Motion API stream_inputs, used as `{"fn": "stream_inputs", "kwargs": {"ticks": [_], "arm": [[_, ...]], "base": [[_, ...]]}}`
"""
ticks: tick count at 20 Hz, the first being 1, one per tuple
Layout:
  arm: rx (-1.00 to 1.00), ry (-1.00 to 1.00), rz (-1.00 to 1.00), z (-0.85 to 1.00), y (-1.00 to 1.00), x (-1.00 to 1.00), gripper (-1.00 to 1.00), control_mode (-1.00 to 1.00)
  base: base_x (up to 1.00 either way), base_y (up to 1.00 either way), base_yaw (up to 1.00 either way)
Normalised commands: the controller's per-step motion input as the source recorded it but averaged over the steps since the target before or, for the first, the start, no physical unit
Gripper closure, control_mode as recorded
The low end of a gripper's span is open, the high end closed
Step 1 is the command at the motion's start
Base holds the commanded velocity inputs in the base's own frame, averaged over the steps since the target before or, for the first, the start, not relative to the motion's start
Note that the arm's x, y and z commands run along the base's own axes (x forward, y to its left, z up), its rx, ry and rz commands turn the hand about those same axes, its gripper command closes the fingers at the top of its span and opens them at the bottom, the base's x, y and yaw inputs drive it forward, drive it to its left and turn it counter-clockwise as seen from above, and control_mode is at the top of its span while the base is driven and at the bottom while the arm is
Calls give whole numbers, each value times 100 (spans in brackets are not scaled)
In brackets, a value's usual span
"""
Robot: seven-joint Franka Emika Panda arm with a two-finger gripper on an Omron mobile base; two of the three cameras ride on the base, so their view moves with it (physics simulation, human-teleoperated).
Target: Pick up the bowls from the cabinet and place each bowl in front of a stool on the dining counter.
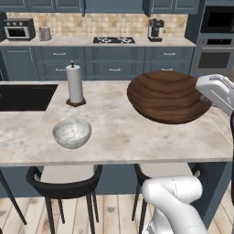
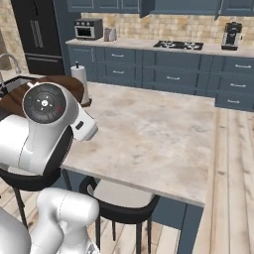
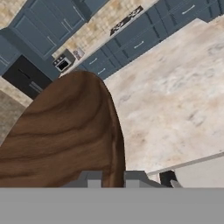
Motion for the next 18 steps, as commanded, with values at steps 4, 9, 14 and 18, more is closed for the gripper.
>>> {"fn": "stream_inputs", "kwargs": {"ticks": [4, 9, 14, 18], "arm": [[0, 0, 0, 0, 0, 0, 100, 100], [0, 0, -4, -11, -26, 16, 100, -100], [0, 0, -6, -23, -59, 30, 100, -100], [0, -2, -6, -30, -56, 15, 100, -100]], "base": [[2, 0, -2], [5, -6, -3], [0, 0, 0], [0, 0, 0]]}}
